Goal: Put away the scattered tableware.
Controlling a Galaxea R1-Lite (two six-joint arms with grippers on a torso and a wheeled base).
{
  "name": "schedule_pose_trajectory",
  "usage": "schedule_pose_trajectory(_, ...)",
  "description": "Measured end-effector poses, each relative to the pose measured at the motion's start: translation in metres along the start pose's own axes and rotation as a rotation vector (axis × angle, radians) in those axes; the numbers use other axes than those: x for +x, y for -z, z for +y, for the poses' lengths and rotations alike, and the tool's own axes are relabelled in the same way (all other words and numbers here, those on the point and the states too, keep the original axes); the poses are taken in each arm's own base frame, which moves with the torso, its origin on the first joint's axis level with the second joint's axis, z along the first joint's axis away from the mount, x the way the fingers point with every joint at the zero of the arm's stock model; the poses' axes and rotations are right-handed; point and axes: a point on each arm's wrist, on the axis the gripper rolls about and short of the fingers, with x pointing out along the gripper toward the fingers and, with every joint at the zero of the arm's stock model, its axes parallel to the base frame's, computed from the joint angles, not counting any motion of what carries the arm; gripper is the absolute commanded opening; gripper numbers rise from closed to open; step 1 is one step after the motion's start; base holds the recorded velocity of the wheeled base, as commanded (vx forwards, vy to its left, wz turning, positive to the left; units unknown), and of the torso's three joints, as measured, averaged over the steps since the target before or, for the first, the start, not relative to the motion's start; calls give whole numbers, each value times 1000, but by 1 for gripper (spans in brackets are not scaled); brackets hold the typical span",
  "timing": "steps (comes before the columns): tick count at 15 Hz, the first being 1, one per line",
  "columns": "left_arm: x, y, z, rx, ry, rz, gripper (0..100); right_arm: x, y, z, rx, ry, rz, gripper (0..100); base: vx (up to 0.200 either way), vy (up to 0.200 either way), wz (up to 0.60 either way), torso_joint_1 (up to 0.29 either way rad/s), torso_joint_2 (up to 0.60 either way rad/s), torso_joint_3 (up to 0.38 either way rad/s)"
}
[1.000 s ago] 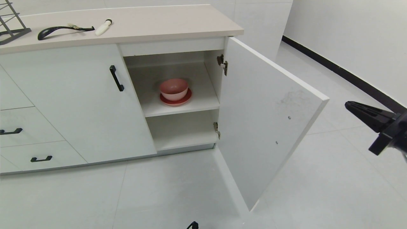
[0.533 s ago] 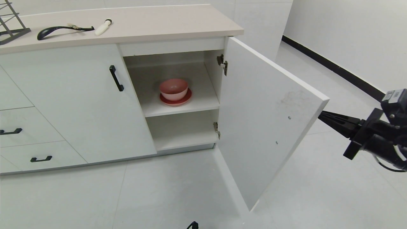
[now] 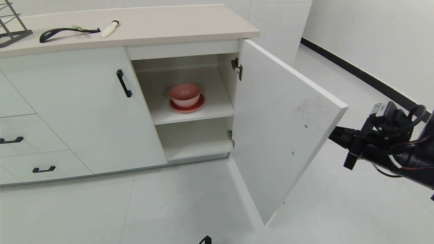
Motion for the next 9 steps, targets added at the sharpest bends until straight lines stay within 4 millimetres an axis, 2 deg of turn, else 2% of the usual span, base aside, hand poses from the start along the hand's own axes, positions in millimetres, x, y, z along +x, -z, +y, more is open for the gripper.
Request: schedule_pose_trajectory(9,0,0,0,0,0,0,100,23,-15,32,-12,-156,-63,0,0,0,0,0,0,0)
